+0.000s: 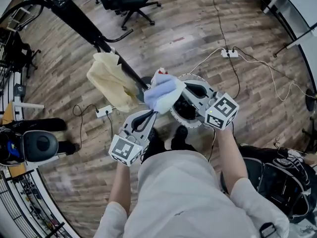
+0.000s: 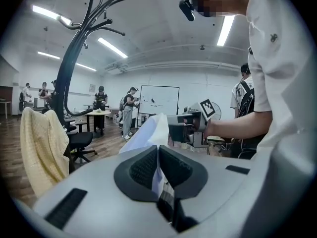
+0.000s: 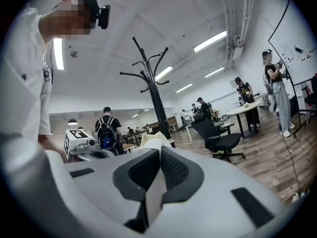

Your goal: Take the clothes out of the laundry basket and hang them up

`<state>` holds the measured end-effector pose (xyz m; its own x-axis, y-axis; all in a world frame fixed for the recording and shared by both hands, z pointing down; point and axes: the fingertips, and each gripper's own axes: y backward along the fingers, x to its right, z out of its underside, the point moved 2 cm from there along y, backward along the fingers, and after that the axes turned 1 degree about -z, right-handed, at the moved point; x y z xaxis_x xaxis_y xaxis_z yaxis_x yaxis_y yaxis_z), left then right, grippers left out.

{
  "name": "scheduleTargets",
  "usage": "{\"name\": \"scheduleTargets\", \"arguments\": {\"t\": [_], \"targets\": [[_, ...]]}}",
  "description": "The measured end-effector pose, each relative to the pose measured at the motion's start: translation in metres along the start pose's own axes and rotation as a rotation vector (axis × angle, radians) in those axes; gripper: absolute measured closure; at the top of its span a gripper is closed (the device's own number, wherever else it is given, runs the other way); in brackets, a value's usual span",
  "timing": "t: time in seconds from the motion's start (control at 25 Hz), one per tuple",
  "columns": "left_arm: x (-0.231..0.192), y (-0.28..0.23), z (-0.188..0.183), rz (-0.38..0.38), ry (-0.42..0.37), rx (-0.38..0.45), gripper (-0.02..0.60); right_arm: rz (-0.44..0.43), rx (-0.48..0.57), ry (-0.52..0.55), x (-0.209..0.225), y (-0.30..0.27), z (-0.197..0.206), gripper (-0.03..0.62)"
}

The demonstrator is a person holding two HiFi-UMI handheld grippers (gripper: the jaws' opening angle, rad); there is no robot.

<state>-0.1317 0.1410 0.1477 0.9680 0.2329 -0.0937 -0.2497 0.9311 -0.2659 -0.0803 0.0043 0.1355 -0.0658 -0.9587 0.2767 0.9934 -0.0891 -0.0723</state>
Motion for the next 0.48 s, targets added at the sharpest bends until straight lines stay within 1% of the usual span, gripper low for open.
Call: {"name": "scheduleTargets", "arguments": {"t": [0.16, 0.2, 0.24, 0.28, 0.48], "targets": [[-0.007, 0.013, 0.001, 0.038, 0.028, 0.021, 0.554, -0.075, 0.008, 0.064, -0.023, -0.015, -0.022, 0.586], [-0.010, 0.017, 0.002, 0.043, 0.034, 0.025, 0.542, -0.088, 0.003, 0.083, -0.028, -0.018, -0.024, 0.586], [-0.013, 0.021, 0.005, 0.044, 0.037, 0.024, 0.485, -0.098, -0.004, 0.099, -0.034, -0.020, -0.025, 0.586], [-0.016, 0.025, 0.008, 0.040, 0.036, 0.021, 0.453, -0.108, -0.009, 0.111, -0.040, -0.022, -0.025, 0.585], [-0.049, 0.042, 0.018, -0.023, 0.030, 0.022, 0.454, -0.163, -0.026, 0.143, -0.068, -0.032, -0.030, 0.586]]}}
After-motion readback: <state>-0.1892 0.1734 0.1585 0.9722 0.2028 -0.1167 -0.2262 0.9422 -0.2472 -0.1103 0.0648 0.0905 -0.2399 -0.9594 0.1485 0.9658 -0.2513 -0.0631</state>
